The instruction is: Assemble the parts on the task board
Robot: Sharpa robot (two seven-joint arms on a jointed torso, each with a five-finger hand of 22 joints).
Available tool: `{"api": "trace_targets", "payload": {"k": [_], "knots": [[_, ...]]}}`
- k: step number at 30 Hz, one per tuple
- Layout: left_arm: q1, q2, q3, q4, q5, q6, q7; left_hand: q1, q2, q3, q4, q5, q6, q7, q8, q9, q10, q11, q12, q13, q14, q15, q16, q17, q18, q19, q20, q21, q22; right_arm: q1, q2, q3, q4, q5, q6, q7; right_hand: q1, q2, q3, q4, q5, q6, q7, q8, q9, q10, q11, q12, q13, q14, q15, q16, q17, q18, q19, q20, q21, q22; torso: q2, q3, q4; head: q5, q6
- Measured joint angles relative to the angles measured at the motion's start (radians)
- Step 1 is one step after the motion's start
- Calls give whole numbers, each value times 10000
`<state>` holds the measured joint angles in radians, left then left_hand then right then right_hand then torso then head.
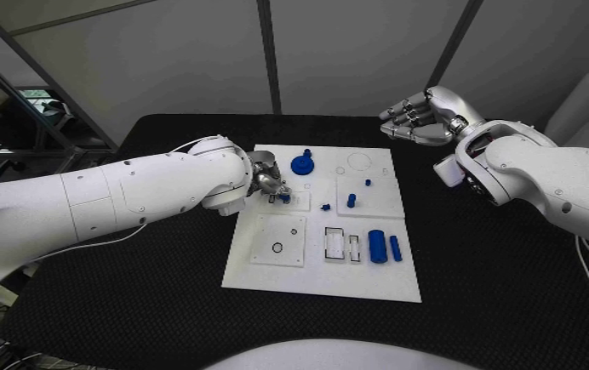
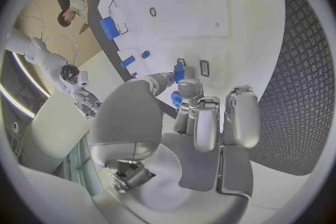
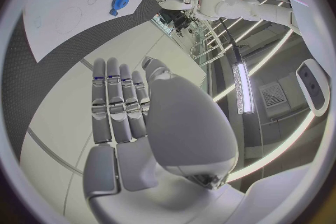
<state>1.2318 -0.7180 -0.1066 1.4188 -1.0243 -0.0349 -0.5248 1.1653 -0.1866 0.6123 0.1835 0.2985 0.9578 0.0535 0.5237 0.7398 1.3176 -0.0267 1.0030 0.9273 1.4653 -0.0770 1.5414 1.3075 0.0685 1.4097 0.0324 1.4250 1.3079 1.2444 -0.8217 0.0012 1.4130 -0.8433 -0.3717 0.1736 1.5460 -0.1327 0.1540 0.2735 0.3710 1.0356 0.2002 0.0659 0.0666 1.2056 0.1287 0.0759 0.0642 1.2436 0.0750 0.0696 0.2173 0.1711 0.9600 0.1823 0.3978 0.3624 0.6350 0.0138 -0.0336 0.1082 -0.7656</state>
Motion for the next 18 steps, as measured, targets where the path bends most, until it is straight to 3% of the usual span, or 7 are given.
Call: {"api": "trace_targets", "payload": {"k": [18], "knots": [[-6,124,16,-98,-342,380,-9,0,0,-11,-32,-10,1,1,42,-2,0,3,-117,-99,0,2,0,0,0,-1,1,-1,-1,-2,27,-1,-14,0,25,-5,1,1,18,17,0,0,0,0,0,0,0,0,0,0,0,0,-2,0,0,0,0,-9,0,1,2,12,-35]]}}
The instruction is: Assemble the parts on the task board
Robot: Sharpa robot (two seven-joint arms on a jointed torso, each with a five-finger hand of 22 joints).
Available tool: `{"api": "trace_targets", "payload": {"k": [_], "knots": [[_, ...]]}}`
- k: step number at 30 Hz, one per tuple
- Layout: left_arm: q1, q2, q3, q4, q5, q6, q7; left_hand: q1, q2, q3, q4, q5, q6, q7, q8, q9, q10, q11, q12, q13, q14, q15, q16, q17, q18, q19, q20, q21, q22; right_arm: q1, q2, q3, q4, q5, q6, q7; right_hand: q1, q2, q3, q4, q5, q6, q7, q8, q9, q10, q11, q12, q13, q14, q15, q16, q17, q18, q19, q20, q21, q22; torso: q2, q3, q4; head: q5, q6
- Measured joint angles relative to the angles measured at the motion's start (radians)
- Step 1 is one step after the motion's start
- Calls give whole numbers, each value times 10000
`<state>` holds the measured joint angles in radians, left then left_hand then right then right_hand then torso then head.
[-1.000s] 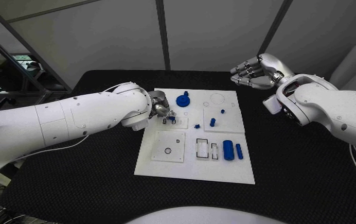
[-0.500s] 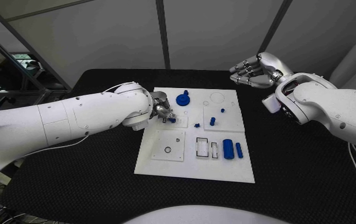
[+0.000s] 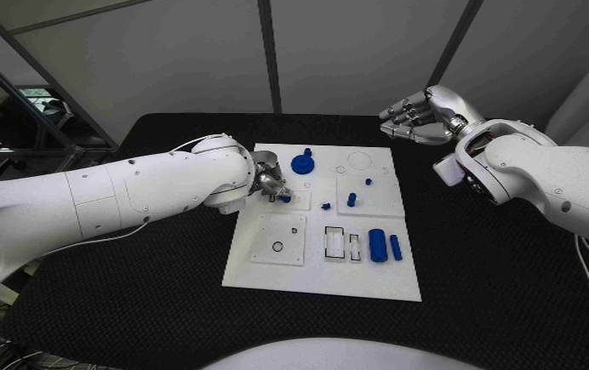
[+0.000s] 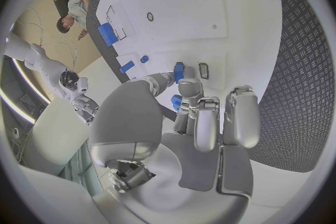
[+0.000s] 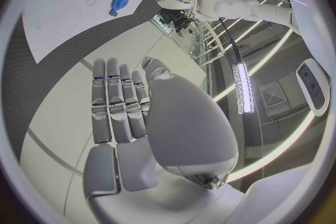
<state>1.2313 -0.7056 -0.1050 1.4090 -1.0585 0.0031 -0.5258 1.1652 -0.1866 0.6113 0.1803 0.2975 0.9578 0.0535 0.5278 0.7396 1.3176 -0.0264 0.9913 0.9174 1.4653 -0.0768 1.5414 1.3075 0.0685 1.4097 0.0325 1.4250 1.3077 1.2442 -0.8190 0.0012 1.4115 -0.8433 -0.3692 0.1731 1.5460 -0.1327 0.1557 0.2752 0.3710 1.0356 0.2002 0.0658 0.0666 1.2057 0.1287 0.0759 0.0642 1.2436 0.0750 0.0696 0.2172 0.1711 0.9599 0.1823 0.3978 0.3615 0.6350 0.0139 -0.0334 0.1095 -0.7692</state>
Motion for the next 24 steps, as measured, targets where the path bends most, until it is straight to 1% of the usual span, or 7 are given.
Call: {"api": "trace_targets", "payload": {"k": [8,9,10,16,17,20,24], "knots": [[4,10,9,-12,-73,99,0,-52,-26,-31,-33,-2,37,-37,0,26,-4,5,0,0,0,1,0,0,-1,0,0,-1,-1,0,1,0,-1,0,11,-1,0,0,10,10,0,0,0,0,0,0,0,0,0,0,0,0,-8,0,0,0,0,-5,0,-1,2,-8,-19],[4,13,10,-15,-78,106,0,-166,-57,-48,-123,-2,76,-76,28,37,23,-22,38,46,1,1,0,0,0,0,0,0,-1,0,1,0,-1,0,12,-2,0,0,10,10,0,0,0,0,0,0,0,0,0,0,0,0,-8,0,0,0,0,-5,0,-1,2,-9,-19],[5,16,11,-18,-82,113,0,-223,-67,93,-341,-10,103,-101,39,37,40,-38,76,81,1,1,0,0,-1,0,0,-1,-1,0,1,0,-1,0,13,-2,0,0,10,10,0,0,0,0,0,0,0,0,0,0,0,0,-8,0,0,0,0,-5,0,-1,2,-9,-19],[10,52,15,-54,-106,135,0,-559,-24,-139,-590,-10,271,-237,66,36,238,-168,154,171,-18,-92,0,0,0,38,-38,-1,-1,0,2,0,-1,0,19,-3,0,0,9,9,0,0,0,0,0,0,0,0,0,0,0,0,-8,0,0,0,0,-5,-1,-3,2,-4,-32],[10,60,15,-58,-108,142,0,-639,-18,-35,-803,-10,304,-269,66,24,271,-198,194,180,1,-114,0,0,1,38,-38,-1,-1,0,2,0,-1,0,20,-3,0,0,9,9,0,0,0,0,0,0,0,0,0,0,0,0,-8,-1,0,0,0,-5,0,-3,2,-2,-36],[10,76,15,-78,-111,156,0,-751,41,-120,-1048,-11,363,-326,-2,-41,286,-185,194,183,15,-129,0,0,1,74,-74,-1,-1,0,1,0,-1,0,23,-5,-2,3,9,9,0,0,0,0,0,0,0,0,0,0,0,0,-7,0,0,0,0,-4,0,-3,2,-1,-40],[14,94,19,-105,-112,176,0,-801,89,-207,-1202,-11,403,-353,-12,-83,288,-185,199,206,16,-130,0,0,0,109,-109,-2,-1,0,-1,0,0,0,27,-7,-40,40,9,9,16,0,0,0,0,0,0,0,0,0,0,0,-10,0,0,0,0,-15,0,-3,2,-2,-62]]}}
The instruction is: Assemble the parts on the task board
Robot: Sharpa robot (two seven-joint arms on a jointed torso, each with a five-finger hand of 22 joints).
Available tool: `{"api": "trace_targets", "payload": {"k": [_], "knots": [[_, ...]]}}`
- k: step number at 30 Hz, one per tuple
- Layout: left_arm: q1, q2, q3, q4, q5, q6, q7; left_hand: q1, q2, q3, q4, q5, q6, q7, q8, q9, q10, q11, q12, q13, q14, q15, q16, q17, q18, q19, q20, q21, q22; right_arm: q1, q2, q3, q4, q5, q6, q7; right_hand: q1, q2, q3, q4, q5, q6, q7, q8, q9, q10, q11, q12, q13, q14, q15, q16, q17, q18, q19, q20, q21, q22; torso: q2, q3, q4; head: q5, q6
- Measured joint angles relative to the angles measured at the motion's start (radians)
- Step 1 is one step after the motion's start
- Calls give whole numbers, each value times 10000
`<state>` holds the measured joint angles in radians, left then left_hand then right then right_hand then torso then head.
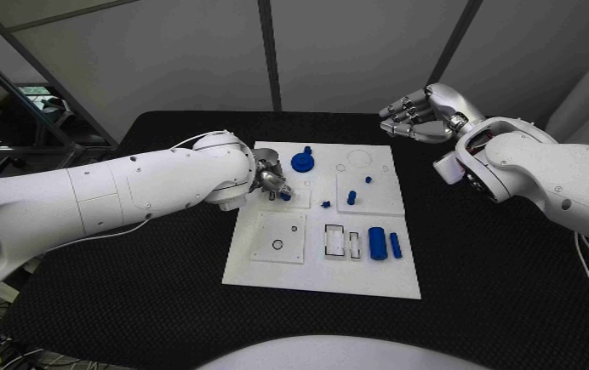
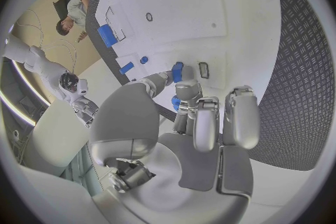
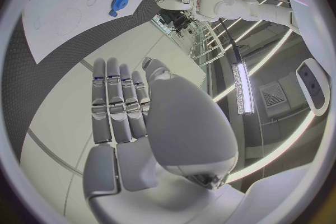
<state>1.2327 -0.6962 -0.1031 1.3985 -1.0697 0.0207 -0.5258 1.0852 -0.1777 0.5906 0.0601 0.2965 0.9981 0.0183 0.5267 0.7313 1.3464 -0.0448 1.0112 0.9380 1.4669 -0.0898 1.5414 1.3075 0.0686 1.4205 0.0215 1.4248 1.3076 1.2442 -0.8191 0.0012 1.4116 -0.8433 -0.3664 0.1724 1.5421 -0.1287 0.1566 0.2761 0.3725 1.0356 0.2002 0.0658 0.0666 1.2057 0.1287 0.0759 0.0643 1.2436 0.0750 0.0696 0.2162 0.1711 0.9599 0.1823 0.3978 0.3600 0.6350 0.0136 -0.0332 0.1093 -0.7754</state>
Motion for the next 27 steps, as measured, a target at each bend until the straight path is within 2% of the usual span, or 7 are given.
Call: {"api": "trace_targets", "payload": {"k": [12,20,24,27], "knots": [[7,17,6,-54,1,74,4,-94,-9,-138,-164,0,207,-42,-43,-59,89,-52,102,66,-7,-62,0,0,0,36,-36,38,0,0,-10,0,2,0,24,-14,-43,-36,27,27,61,0,0,0,0,0,0,0,0,0,0,0,-22,0,35,35,-44,-32,0,-3,-5,-23,-42],[10,30,7,-82,1,118,5,-235,106,-531,63,3,322,-86,-44,-51,143,-103,193,165,2,-73,0,0,-1,84,-84,86,0,-1,-9,-1,1,0,37,-21,-94,15,27,27,104,0,0,0,0,0,0,0,0,0,0,0,-30,0,35,35,-44,-31,0,-3,-5,-23,-52],[5,47,-4,-84,0,166,5,-396,268,-750,254,0,371,-65,-37,-84,144,-104,219,203,-7,-82,0,0,0,106,-107,85,-1,-1,-10,-1,1,0,40,-25,-94,15,27,27,105,0,0,0,0,0,0,0,0,0,0,0,-40,-1,35,35,-87,-47,2,-3,-5,-23,-57],[-15,67,-12,-84,-1,199,4,-433,306,-847,350,0,386,-79,-35,-105,210,-106,219,209,-13,-90,0,0,-1,106,-107,85,-1,-1,-11,-1,1,0,41,-28,-94,15,27,27,105,0,0,0,0,0,0,0,0,0,0,0,-41,-1,35,35,-87,-47,3,-3,-5,-23,-58]]}}
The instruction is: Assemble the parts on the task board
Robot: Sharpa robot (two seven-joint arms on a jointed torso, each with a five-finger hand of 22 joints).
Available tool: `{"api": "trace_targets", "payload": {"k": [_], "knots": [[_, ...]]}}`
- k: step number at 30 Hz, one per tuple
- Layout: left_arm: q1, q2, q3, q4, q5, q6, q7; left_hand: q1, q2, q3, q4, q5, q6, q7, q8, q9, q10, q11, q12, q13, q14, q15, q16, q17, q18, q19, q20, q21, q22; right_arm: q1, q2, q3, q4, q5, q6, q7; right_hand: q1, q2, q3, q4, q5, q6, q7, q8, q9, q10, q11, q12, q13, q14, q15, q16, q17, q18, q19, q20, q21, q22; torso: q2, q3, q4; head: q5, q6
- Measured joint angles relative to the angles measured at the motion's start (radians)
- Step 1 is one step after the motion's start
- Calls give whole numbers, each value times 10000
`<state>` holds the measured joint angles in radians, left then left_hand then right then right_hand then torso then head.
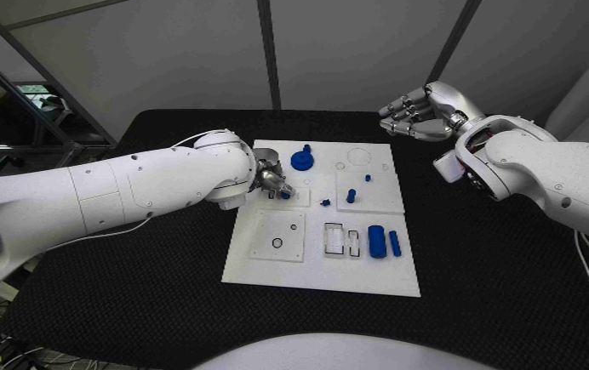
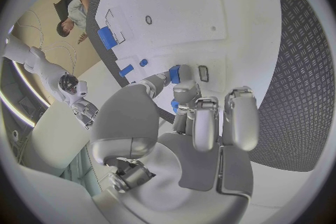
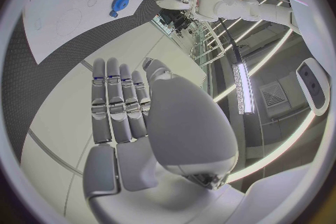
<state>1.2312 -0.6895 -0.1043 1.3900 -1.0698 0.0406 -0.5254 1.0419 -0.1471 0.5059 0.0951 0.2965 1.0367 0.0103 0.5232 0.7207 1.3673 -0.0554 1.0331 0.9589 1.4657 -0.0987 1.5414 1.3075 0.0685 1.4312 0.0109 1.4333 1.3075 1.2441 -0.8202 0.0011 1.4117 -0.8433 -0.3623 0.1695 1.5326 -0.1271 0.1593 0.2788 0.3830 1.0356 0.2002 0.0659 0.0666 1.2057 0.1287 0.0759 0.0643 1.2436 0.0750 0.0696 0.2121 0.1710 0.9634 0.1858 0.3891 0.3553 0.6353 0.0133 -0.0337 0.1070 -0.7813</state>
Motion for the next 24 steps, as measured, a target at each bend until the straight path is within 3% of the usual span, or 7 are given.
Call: {"api": "trace_targets", "payload": {"k": [9,24], "knots": [[-1,21,-1,-25,-3,50,-2,-146,149,-216,163,0,107,-35,0,-30,22,-19,68,66,-1,0,0,0,1,72,0,57,0,0,7,0,-4,0,5,-9,-43,-44,0,0,58,0,0,0,0,0,0,0,0,0,0,0,-8,0,0,0,0,-10,0,-1,4,-10,-19],[-22,62,-15,-121,-2,102,-3,-733,289,-860,743,1,213,2,-40,-119,73,-1,115,118,-3,-1,0,0,-9,108,-35,96,-1,0,10,0,-14,0,16,-27,-80,-3,28,28,58,0,0,0,0,0,0,0,0,0,0,0,-16,0,0,0,-61,-33,-1,-2,5,-14,10]]}}
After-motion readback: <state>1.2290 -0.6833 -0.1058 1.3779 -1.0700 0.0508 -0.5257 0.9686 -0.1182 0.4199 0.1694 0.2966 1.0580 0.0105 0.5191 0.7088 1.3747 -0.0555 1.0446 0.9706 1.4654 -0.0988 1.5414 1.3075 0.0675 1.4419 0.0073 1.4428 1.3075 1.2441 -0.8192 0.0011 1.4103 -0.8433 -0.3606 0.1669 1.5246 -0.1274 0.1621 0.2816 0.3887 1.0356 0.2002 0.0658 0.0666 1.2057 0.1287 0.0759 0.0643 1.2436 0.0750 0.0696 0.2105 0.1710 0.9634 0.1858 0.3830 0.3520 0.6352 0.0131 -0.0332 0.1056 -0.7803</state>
